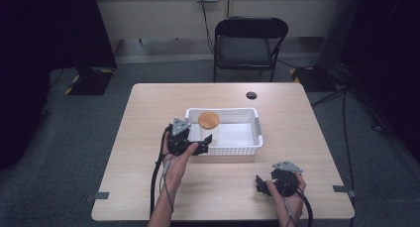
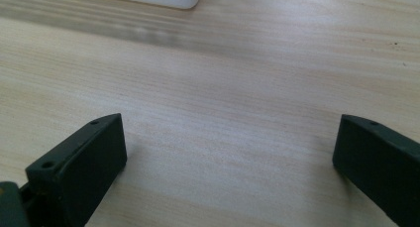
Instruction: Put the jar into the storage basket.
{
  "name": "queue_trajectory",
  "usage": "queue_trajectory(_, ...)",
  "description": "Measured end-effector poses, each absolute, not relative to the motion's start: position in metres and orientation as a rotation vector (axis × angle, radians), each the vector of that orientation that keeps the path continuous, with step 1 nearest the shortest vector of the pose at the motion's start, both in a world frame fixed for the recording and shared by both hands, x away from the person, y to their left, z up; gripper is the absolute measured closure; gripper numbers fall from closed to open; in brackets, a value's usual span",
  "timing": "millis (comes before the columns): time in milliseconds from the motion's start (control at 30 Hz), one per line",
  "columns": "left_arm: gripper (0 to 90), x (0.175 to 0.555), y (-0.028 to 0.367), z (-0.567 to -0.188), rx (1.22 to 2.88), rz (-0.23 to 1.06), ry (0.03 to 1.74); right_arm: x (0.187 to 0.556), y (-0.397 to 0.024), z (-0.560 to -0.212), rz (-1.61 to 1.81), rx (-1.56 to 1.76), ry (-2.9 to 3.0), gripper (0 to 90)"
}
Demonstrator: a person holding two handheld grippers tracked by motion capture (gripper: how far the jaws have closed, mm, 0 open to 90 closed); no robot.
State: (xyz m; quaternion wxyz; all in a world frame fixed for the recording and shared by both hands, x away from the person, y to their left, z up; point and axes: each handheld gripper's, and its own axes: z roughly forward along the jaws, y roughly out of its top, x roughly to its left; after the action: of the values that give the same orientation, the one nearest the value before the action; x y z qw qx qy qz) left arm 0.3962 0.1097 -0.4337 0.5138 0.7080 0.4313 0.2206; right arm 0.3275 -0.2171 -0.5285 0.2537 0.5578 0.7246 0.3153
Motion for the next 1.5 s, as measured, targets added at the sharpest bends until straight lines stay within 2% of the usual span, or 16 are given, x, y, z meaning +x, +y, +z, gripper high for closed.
queue_trajectory(333, 1.7, 0.377, 0.115, -0.425, 1.665, 0.583, 1.024, 0.327, -0.217, -0.528, 0.857, 1.516, 1.969, 0.0)
queue_trajectory(800, 1.4, 0.352, 0.133, -0.436, 1.642, 0.62, 1.033, 0.327, -0.217, -0.528, 0.857, 1.516, 1.969, 0.0)
queue_trajectory(967, 1.3, 0.34, 0.14, -0.443, 1.644, 0.697, 1.047, 0.327, -0.217, -0.528, 0.857, 1.516, 1.969, 0.0)
queue_trajectory(1500, 1.2, 0.317, 0.157, -0.461, 1.594, 0.694, 1.109, 0.327, -0.217, -0.528, 0.857, 1.516, 1.969, 0.0)
